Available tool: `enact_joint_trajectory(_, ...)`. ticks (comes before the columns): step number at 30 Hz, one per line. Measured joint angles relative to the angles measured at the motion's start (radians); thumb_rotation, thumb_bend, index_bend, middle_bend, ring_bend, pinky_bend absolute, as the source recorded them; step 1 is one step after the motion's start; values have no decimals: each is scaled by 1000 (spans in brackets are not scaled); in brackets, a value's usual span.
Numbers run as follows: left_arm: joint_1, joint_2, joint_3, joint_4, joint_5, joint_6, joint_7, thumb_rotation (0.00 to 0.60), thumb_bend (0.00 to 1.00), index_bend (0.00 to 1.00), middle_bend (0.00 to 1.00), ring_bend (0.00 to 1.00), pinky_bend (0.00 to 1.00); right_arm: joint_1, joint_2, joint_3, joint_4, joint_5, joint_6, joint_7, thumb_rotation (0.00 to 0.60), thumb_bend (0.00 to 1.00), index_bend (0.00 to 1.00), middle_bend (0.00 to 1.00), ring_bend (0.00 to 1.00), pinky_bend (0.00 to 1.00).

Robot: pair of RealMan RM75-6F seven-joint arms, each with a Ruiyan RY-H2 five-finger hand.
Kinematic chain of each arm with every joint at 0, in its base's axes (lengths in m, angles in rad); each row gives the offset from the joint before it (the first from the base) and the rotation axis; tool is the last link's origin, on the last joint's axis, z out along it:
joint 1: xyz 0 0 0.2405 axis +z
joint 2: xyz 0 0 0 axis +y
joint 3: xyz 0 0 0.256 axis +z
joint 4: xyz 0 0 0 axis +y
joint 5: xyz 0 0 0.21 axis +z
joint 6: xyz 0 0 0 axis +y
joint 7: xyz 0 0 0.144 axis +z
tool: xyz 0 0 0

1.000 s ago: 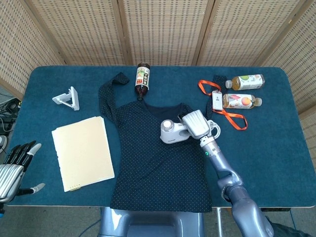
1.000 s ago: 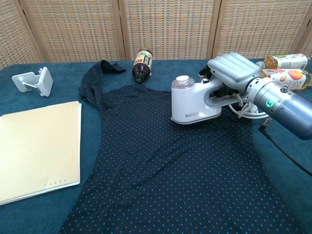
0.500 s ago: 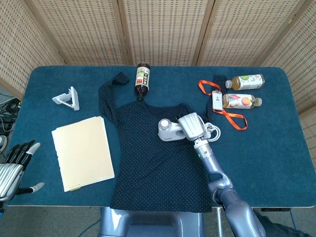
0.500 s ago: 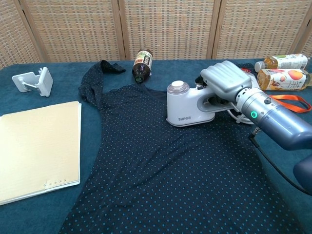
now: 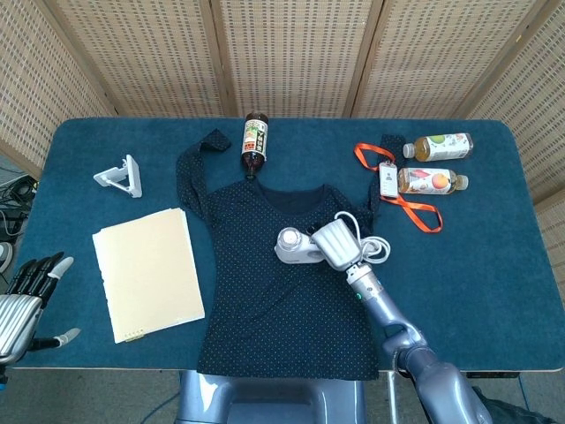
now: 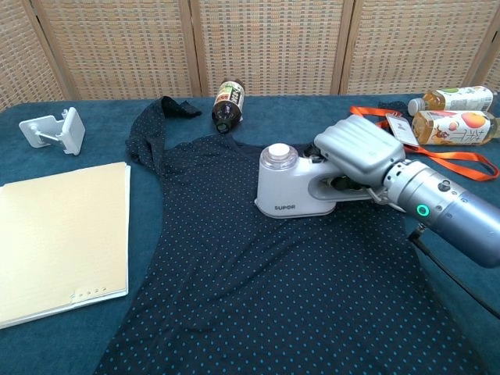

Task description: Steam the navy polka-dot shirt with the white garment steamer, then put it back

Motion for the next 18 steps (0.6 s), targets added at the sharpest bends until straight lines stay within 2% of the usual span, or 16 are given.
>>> enact_joint_trajectory(18,8,3,6,-6,22,19,1,600,0,0,0,0,0,-52,93,-115,-211,-128,124,30,600,806,866,729,814,1000)
